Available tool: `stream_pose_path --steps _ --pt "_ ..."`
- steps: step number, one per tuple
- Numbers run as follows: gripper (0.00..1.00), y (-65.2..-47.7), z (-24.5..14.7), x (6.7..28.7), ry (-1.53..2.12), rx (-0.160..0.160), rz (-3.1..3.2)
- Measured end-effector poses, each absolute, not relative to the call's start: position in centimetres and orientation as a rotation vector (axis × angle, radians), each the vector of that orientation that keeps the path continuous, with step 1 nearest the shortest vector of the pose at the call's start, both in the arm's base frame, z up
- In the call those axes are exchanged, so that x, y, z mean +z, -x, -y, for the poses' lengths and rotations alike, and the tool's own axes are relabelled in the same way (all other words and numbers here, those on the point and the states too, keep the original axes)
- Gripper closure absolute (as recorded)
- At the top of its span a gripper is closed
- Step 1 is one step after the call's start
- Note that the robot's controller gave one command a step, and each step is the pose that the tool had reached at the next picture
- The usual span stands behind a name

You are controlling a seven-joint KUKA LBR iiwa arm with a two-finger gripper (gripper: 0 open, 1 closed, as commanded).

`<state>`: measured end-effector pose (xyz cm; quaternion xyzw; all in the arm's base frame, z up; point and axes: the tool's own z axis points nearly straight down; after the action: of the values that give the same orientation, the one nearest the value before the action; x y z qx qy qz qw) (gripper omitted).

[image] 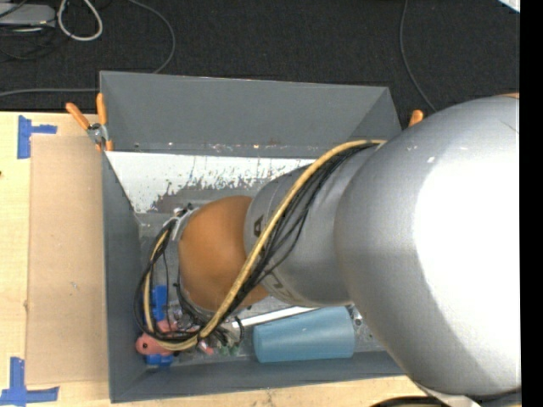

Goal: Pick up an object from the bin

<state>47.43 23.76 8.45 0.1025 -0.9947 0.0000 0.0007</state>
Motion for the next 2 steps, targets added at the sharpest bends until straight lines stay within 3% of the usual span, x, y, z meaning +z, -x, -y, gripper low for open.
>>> stream_pose_path --steps 2 --pt "1.00 -47.43 -23.76 8.45 -0.317 0.000 3.124"
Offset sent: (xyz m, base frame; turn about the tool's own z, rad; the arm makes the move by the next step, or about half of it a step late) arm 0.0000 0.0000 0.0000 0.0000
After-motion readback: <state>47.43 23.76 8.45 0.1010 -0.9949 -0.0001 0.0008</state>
